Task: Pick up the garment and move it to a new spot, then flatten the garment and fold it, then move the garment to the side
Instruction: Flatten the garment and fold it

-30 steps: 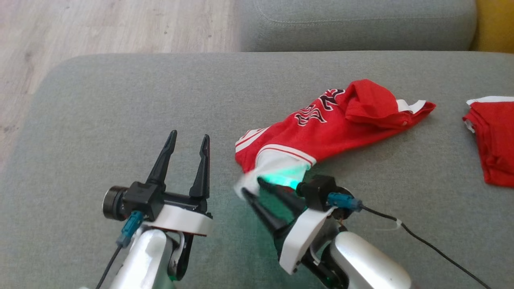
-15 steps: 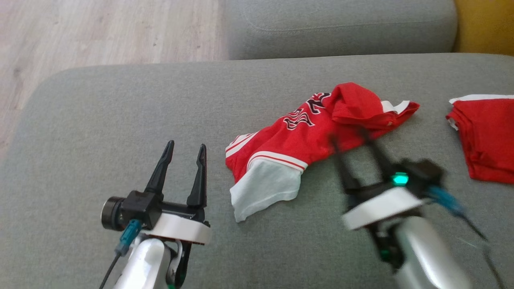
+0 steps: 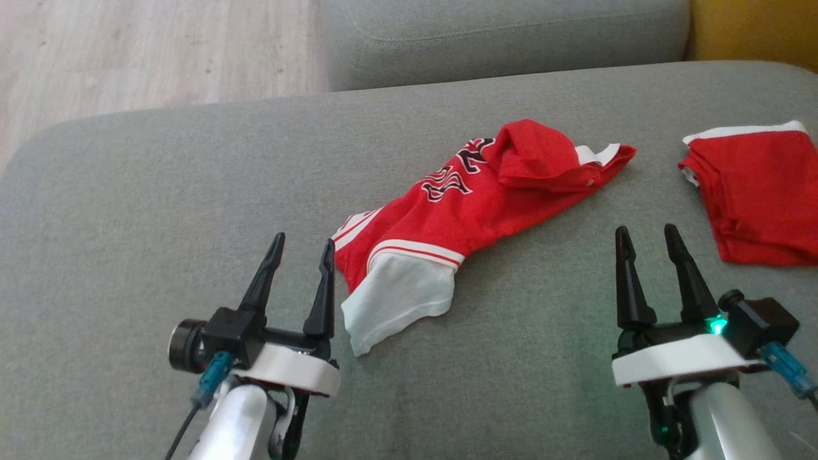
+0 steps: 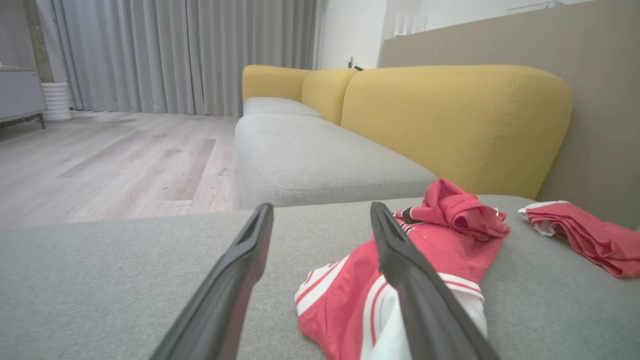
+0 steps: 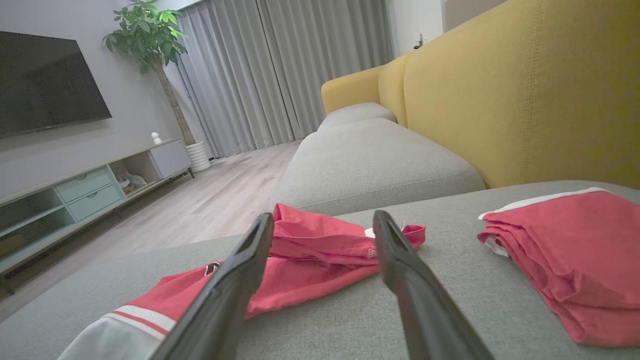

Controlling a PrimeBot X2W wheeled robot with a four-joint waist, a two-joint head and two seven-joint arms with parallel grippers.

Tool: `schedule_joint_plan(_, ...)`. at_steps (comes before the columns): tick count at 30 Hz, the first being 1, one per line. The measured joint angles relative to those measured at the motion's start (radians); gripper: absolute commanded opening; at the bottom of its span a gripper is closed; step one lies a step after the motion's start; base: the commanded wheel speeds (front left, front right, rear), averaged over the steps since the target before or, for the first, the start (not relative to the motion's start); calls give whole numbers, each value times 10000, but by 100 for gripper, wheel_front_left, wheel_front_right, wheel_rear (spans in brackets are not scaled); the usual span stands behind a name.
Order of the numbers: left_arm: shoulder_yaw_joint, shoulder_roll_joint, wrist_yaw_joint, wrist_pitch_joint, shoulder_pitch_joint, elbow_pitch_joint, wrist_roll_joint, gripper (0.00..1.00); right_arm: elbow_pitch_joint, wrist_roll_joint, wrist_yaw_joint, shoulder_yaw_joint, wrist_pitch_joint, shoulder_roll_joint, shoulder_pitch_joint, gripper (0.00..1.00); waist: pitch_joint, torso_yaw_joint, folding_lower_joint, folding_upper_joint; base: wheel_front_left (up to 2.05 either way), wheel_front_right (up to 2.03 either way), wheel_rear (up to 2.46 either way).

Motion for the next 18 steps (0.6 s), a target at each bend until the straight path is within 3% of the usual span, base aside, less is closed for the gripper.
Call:
schedule_joint_plan(4, -94, -8, 4, 178, -32, 539, -33, 100, 2, 82, 0, 155, -35, 0, -1, 100, 46, -123, 0, 0, 0, 0, 0)
schedule_joint_plan(10, -111, 19, 88, 1336, -724, 1745, -157, 100, 15, 88, 0, 399, -77, 2, -21, 100, 300, -405, 0, 0, 0, 0, 0)
schedule_joint_plan(18, -209, 161, -228, 2884, -2487, 3371, -280, 100, 59, 180, 0, 523, -90, 2, -398, 100, 861, -1032, 1, 0, 0, 0, 0)
